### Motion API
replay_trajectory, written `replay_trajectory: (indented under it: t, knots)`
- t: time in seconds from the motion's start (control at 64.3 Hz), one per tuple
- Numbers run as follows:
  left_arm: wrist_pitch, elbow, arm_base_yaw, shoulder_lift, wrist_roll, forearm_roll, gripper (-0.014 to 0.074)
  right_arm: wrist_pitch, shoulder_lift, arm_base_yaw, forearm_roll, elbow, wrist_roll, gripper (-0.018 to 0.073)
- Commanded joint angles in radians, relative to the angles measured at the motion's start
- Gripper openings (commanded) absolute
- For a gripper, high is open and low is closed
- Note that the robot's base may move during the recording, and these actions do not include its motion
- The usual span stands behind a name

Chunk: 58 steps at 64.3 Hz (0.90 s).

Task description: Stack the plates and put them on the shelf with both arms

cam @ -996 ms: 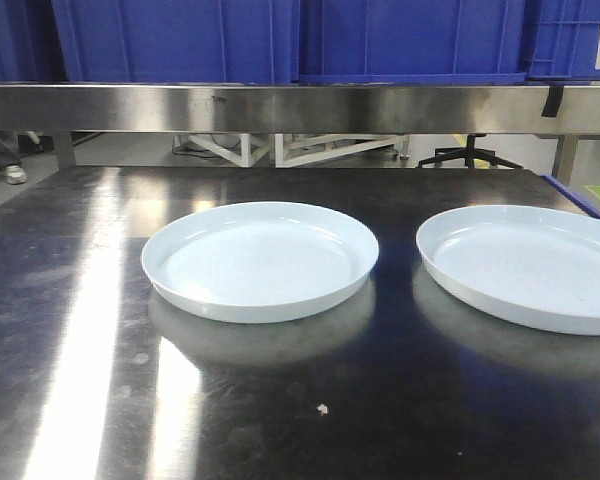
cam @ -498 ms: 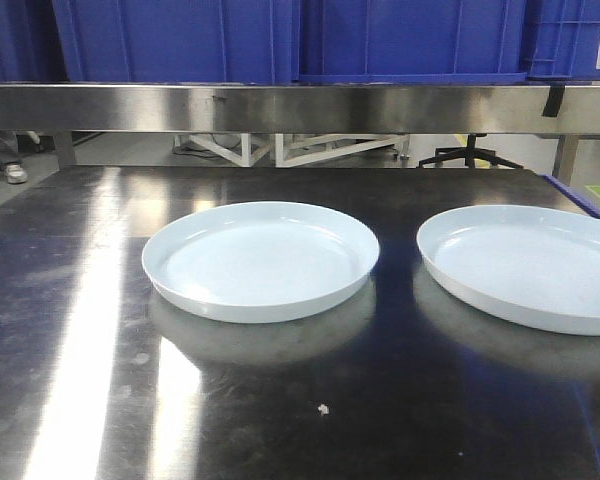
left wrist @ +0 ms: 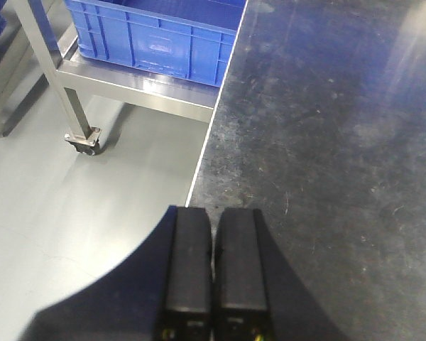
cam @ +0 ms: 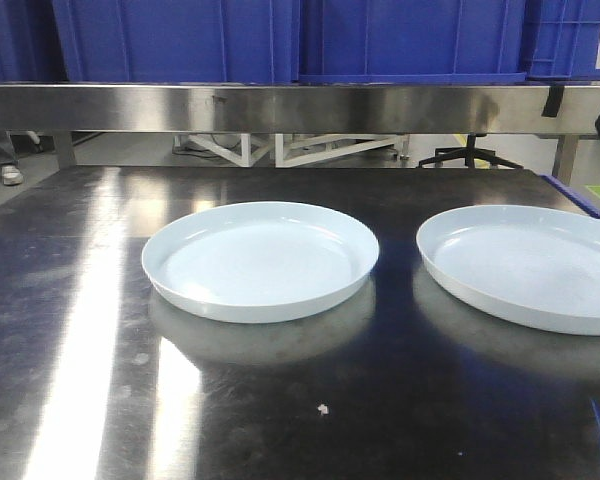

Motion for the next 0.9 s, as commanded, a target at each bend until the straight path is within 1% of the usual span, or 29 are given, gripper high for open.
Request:
replay_trajectory:
  t: [0.0,0.093,0.14,0.202,0.218,0.327,0.405,0.451,0.545,0.607,0.685,0.793,0.84,0.887]
  knots:
    - [-0.058,-0.026,0.004,0.002,-0.009,0.012,0.0097,-0.057,-0.013,-0.005,0.000,-0.032,-0.008,0.0446]
    - [-0.058,-0.026,0.004,0.002,-0.009,0.012,0.0097,-0.067,-0.001,-0.005,0.000,-0.032,-0.008,0.0440]
    - [-0.058,-0.026,0.004,0.002,-0.009,0.012,0.0097,-0.073,-0.001,-0.005,0.000,-0.032,-0.008,0.0409]
    - [-0.058,-0.026,0.004,0.002,-0.009,0.012,0.0097,-0.082,-0.001,-0.005,0.000,-0.032,-0.008,0.0340]
    - [-0.058,-0.026,0.004,0.002,-0.009,0.012,0.0097,-0.083,-0.001,-0.005,0.000,-0.032,-0.008,0.0308]
    - [-0.058,-0.026,0.004,0.002,-0.009,0.012,0.0097,-0.088,0.000,-0.005,0.000,-0.031,-0.008,0.0165]
    - [-0.058,-0.026,0.004,0.002,-0.009,0.012,0.0097,-0.088,0.000,-0.005,0.000,-0.031,-0.008,0.0095]
    - [-0.058,-0.026,0.004,0.002,-0.009,0.012,0.0097,-0.089,0.000,-0.005,0.000,-0.031,-0.008,0.0083]
    - [-0.058,-0.026,0.004,0.002,-0.009,0.012,0.0097,-0.090,0.000,-0.005,-0.007,-0.031,-0.008,0.0087]
    - [-0.058,-0.026,0.004,0.002,-0.009,0.012,0.0097,-0.089,0.000,-0.005,-0.010,-0.031,-0.008,0.0115]
    - [-0.058,-0.026,0.004,0.002,-0.009,0.012,0.0097,-0.089,0.000,-0.005,-0.011,-0.031,-0.008,0.0197]
    - [-0.058,-0.026,0.004,0.002,-0.009,0.012,0.0097,-0.088,0.000,-0.005,-0.011,-0.031,-0.008,0.0348]
    - [-0.058,-0.026,0.004,0.002,-0.009,0.012,0.0097,-0.087,0.000,-0.005,-0.011,-0.031,-0.008,0.0388]
    - [-0.058,-0.026,0.004,0.002,-0.009,0.012,0.0097,-0.084,0.000,-0.005,-0.011,-0.031,-0.008,0.0406]
